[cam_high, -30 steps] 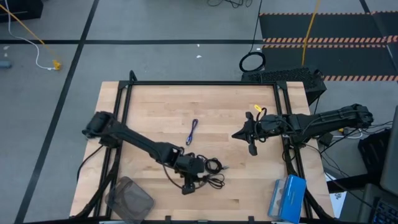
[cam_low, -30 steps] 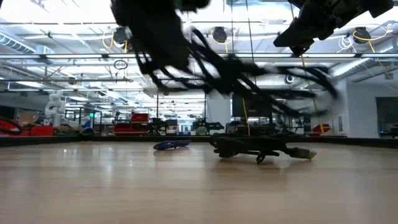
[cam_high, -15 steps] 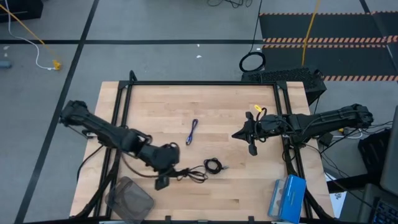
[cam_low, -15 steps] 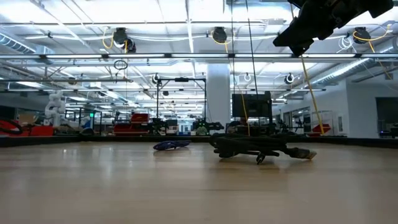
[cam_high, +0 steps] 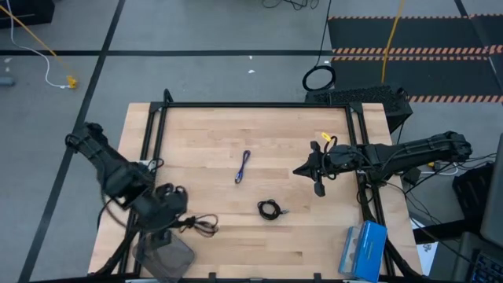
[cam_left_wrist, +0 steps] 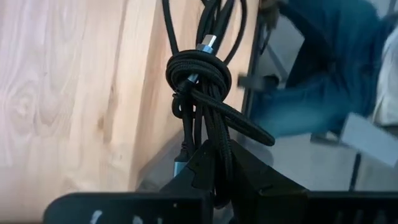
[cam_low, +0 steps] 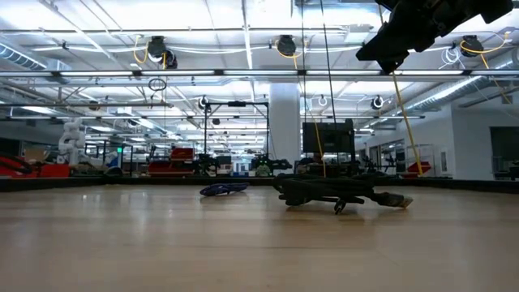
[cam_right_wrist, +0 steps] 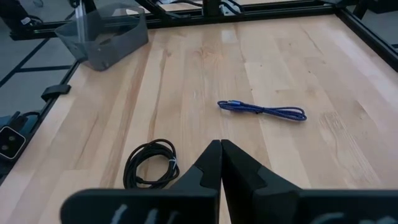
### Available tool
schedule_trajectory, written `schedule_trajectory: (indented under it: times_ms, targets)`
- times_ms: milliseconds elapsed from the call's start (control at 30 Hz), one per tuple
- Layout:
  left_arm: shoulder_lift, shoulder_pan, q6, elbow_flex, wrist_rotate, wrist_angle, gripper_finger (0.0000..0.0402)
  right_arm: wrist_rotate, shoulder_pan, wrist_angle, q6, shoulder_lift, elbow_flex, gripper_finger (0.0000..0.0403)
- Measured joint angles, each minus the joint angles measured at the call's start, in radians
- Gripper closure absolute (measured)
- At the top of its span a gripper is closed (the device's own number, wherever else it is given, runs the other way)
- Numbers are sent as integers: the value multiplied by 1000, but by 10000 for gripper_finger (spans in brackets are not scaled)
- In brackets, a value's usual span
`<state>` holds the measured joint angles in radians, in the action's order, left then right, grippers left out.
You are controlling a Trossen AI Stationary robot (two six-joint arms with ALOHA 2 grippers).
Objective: Pick and place USB-C Cables
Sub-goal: Put the bottom black charger cable into the black bin
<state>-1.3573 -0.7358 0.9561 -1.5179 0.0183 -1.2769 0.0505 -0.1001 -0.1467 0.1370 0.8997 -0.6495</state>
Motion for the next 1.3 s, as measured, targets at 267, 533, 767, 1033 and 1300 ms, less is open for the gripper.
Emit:
schedule_trajectory:
  times_ms: [267, 533, 767, 1033, 1300]
  targets:
    - [-2, -177, 41, -13, -63, -14, 377, 0, 0, 0, 0, 0, 0, 403]
    - [-24, -334, 89, -11, -99, -31, 377, 6, 0, 15, -45, 0, 0, 403]
    - [-82, -414, 146, -10, -109, -41, 376, 6, 0, 68, -78, 0, 0, 403]
    - [-143, -464, 180, -10, -109, -42, 376, 6, 0, 86, -78, 0, 0, 403]
    - [-209, -465, 150, -10, -112, -60, 376, 5, 0, 87, -73, 0, 0, 403]
